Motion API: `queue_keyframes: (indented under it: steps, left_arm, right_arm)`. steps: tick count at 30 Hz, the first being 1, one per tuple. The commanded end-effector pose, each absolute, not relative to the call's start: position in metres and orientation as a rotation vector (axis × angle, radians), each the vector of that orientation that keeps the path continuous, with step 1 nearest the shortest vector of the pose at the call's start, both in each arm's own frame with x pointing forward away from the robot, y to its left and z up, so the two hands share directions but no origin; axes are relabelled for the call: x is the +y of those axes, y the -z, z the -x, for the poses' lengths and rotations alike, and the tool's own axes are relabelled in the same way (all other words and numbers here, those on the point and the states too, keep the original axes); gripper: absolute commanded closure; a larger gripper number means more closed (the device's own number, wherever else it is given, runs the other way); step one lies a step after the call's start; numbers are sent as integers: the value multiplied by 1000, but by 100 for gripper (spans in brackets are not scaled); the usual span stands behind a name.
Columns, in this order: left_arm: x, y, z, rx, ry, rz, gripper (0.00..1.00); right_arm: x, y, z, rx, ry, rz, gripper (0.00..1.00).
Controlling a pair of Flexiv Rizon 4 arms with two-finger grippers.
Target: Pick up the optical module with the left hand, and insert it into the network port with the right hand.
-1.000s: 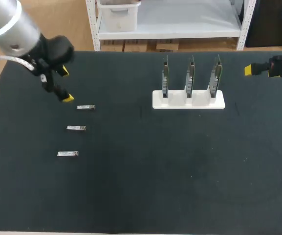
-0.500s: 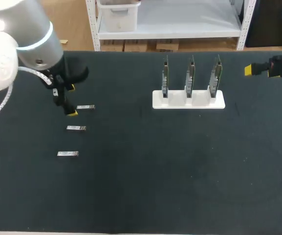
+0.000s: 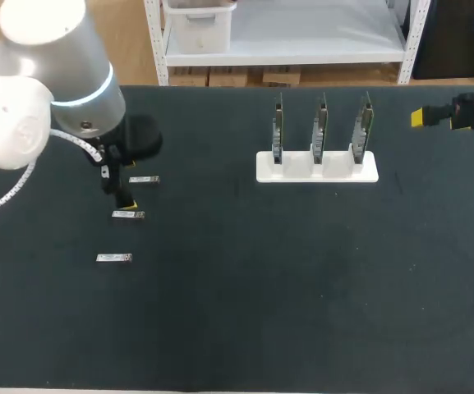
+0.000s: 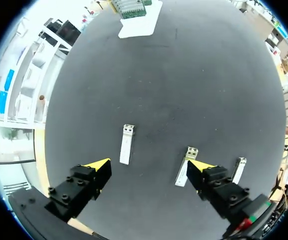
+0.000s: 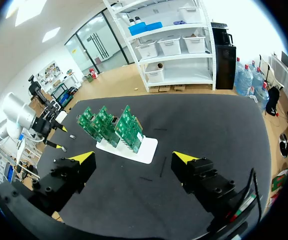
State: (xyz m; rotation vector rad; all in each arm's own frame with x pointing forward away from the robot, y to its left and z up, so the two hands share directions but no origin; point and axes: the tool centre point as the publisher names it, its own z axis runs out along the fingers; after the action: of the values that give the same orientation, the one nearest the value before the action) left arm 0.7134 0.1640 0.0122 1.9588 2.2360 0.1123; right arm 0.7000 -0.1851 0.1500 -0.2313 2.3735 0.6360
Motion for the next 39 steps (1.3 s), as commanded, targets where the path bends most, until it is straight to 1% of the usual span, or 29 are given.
queue_keyframes:
  steps: [1, 13, 39]
  left_arm:
    - [159, -8, -724, 2252, -72, -1989, 0]
    - [157, 2, -729, 2216, -92, -2063, 0]
    - [161, 18, -744, 2267, -109, -2080, 0]
  right_arm:
    - [-185, -150, -700, 2374, -636, 231, 0]
    - [-185, -150, -700, 2374, -636, 231, 0]
    - [-185, -150, -700, 2374, -636, 231, 0]
